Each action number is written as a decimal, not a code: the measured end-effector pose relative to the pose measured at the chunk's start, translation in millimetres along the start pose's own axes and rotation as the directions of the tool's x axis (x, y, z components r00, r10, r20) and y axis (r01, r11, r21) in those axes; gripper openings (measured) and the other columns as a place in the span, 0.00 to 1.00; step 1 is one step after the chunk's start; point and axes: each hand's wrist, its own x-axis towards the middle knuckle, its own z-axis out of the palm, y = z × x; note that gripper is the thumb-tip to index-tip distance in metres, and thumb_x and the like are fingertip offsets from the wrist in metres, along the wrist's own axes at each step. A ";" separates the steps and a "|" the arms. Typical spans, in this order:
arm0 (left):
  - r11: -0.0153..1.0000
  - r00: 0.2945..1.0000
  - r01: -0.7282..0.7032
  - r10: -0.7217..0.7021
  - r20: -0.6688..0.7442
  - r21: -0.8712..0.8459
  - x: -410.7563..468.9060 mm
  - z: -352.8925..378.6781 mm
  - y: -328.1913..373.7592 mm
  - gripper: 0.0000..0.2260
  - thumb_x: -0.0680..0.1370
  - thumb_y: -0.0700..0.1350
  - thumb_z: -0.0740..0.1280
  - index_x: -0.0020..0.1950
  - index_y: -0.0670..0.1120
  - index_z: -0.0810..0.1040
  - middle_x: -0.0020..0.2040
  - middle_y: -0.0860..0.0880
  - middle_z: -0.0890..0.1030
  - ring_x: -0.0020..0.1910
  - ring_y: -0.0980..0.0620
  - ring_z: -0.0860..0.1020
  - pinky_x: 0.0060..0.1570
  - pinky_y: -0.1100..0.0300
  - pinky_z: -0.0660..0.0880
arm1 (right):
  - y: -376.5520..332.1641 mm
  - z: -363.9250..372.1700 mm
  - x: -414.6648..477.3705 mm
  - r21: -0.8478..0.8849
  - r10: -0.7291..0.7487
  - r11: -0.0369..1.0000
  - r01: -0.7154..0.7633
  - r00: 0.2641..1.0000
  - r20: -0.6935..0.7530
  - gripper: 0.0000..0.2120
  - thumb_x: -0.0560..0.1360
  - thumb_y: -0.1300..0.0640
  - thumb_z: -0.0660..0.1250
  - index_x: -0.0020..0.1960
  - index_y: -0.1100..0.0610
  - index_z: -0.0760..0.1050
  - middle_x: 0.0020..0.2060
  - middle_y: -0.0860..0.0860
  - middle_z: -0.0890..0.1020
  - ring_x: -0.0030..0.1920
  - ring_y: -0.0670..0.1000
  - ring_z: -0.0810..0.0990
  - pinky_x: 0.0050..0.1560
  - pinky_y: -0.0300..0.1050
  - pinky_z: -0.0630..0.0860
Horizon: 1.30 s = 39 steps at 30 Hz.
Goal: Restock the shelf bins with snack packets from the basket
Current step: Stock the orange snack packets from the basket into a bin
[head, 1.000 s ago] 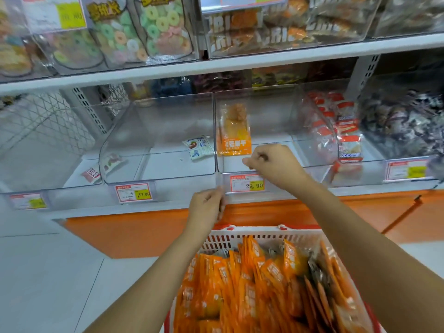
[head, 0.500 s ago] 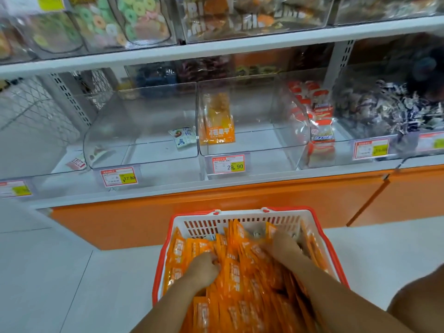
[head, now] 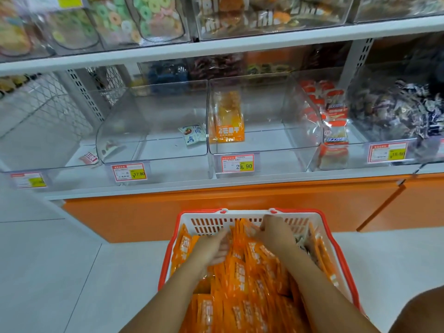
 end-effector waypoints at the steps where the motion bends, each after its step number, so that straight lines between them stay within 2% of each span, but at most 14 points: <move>1: 0.983 0.991 0.103 -0.089 0.096 -0.154 -2.7 -1.5 9.3 0.23 0.77 0.63 0.61 0.50 0.43 0.77 0.48 0.41 0.82 0.48 0.44 0.81 0.46 0.55 0.79 | -4.8 -13.8 -3.2 0.111 -0.112 0.988 0.108 0.993 0.031 0.09 0.75 0.57 0.68 0.36 0.53 0.72 0.35 0.48 0.79 0.37 0.45 0.79 0.35 0.36 0.75; 4: 0.907 0.941 0.248 -0.142 0.307 -0.340 -16.4 0.3 35.0 0.30 0.76 0.63 0.61 0.57 0.35 0.76 0.53 0.36 0.82 0.51 0.42 0.82 0.46 0.54 0.81 | -10.1 -59.5 -20.1 0.395 -0.327 0.879 0.266 0.941 0.093 0.11 0.70 0.63 0.73 0.34 0.51 0.77 0.44 0.47 0.85 0.44 0.41 0.82 0.44 0.35 0.78; 8: 0.938 0.930 0.165 -0.046 0.364 -0.304 -39.9 15.5 60.1 0.09 0.76 0.41 0.67 0.54 0.40 0.78 0.45 0.41 0.84 0.40 0.47 0.84 0.35 0.60 0.80 | -3.2 -107.4 -35.1 0.540 -0.386 0.812 0.220 0.897 0.215 0.04 0.66 0.58 0.77 0.35 0.51 0.83 0.48 0.42 0.84 0.49 0.38 0.81 0.49 0.32 0.77; 11: 0.998 0.909 -0.012 0.038 0.415 -0.065 -48.5 14.6 79.3 0.10 0.76 0.40 0.68 0.56 0.43 0.79 0.51 0.43 0.84 0.46 0.50 0.82 0.44 0.59 0.81 | 0.9 -127.8 -42.4 0.680 -0.323 0.706 0.197 0.944 0.062 0.07 0.69 0.51 0.71 0.42 0.54 0.82 0.44 0.43 0.85 0.44 0.41 0.81 0.46 0.36 0.75; 13: 0.983 0.885 -0.166 0.114 0.452 0.076 -57.0 8.2 95.1 0.10 0.76 0.41 0.69 0.57 0.44 0.80 0.52 0.44 0.83 0.48 0.51 0.81 0.45 0.60 0.79 | 2.7 -133.6 -43.9 0.646 -0.254 0.740 0.186 0.967 0.013 0.11 0.70 0.46 0.69 0.46 0.53 0.80 0.37 0.41 0.83 0.35 0.39 0.77 0.38 0.35 0.72; 15: 0.914 0.885 -0.343 0.237 0.401 0.217 -69.3 3.2 113.5 0.07 0.74 0.45 0.71 0.51 0.44 0.82 0.49 0.44 0.84 0.45 0.50 0.82 0.46 0.59 0.77 | -0.2 -134.1 -44.7 0.616 -0.267 0.771 0.166 0.961 0.076 0.11 0.71 0.46 0.69 0.45 0.53 0.80 0.31 0.40 0.80 0.30 0.39 0.73 0.35 0.34 0.68; 17: 0.799 0.870 -0.480 0.383 0.309 0.361 -78.4 -1.8 131.9 0.06 0.72 0.48 0.73 0.41 0.47 0.82 0.39 0.49 0.85 0.39 0.52 0.82 0.45 0.60 0.78 | -10.1 -135.3 -44.4 0.699 -0.317 0.696 0.163 0.944 0.096 0.12 0.70 0.48 0.69 0.41 0.57 0.80 0.29 0.46 0.79 0.31 0.42 0.72 0.37 0.35 0.69; 20: 0.726 0.799 -0.599 0.573 0.185 0.338 -85.5 -7.5 153.9 0.06 0.71 0.52 0.73 0.42 0.51 0.83 0.39 0.51 0.84 0.39 0.51 0.82 0.43 0.58 0.78 | -32.3 -146.1 -35.9 0.787 -0.301 0.580 0.212 0.953 -0.035 0.12 0.69 0.51 0.71 0.34 0.58 0.76 0.26 0.51 0.72 0.28 0.45 0.69 0.32 0.34 0.67; 23: 0.713 0.686 -0.617 0.694 -0.216 0.333 -75.5 -16.6 167.1 0.18 0.72 0.57 0.70 0.57 0.50 0.80 0.57 0.52 0.81 0.55 0.55 0.77 0.57 0.57 0.74 | -52.8 -166.9 -6.7 0.730 -0.155 0.633 0.259 0.966 -0.209 0.13 0.73 0.56 0.71 0.32 0.58 0.74 0.24 0.49 0.73 0.24 0.41 0.70 0.28 0.30 0.68; 25: 0.728 0.638 -0.538 0.681 -0.359 0.426 -67.7 -25.3 171.4 0.22 0.76 0.57 0.66 0.68 0.50 0.73 0.69 0.50 0.72 0.66 0.53 0.70 0.63 0.55 0.68 | -59.7 -180.9 25.4 0.691 -0.055 0.675 0.257 0.952 -0.301 0.14 0.74 0.57 0.71 0.31 0.58 0.73 0.21 0.47 0.74 0.21 0.40 0.70 0.27 0.32 0.68; 30: 0.701 0.680 -0.511 0.684 -0.264 0.498 -42.2 -30.4 162.4 0.22 0.79 0.50 0.64 0.73 0.48 0.68 0.71 0.49 0.70 0.71 0.52 0.67 0.67 0.59 0.63 | -81.6 -198.7 110.3 0.598 0.001 0.781 0.181 0.956 -0.292 0.14 0.73 0.57 0.72 0.31 0.57 0.75 0.25 0.51 0.78 0.27 0.48 0.76 0.40 0.47 0.79; 33: 0.672 0.642 -0.540 0.718 -0.268 0.507 -34.9 -28.3 159.2 0.19 0.80 0.47 0.63 0.71 0.50 0.70 0.68 0.50 0.74 0.67 0.52 0.71 0.53 0.75 0.65 | -99.3 -192.6 154.2 0.433 0.000 0.897 0.090 0.979 -0.204 0.14 0.74 0.56 0.71 0.31 0.57 0.74 0.18 0.47 0.76 0.25 0.44 0.77 0.50 0.47 0.80; 36: 0.686 0.628 -0.542 0.714 -0.309 0.485 -29.2 -30.1 158.4 0.17 0.80 0.44 0.63 0.69 0.51 0.73 0.65 0.50 0.77 0.61 0.54 0.74 0.40 0.83 0.63 | -113.3 -176.0 186.1 0.188 0.003 0.982 0.012 0.997 -0.077 0.15 0.75 0.52 0.69 0.32 0.55 0.73 0.14 0.44 0.73 0.21 0.39 0.74 0.43 0.41 0.78; 39: 0.677 0.615 -0.548 0.724 -0.311 0.491 -24.8 -32.2 155.9 0.16 0.80 0.45 0.63 0.68 0.53 0.73 0.65 0.50 0.77 0.61 0.56 0.74 0.48 0.75 0.64 | -115.4 -159.9 203.5 0.109 0.043 0.993 -0.040 0.999 -0.022 0.17 0.77 0.50 0.66 0.30 0.54 0.71 0.13 0.43 0.72 0.24 0.38 0.76 0.38 0.36 0.72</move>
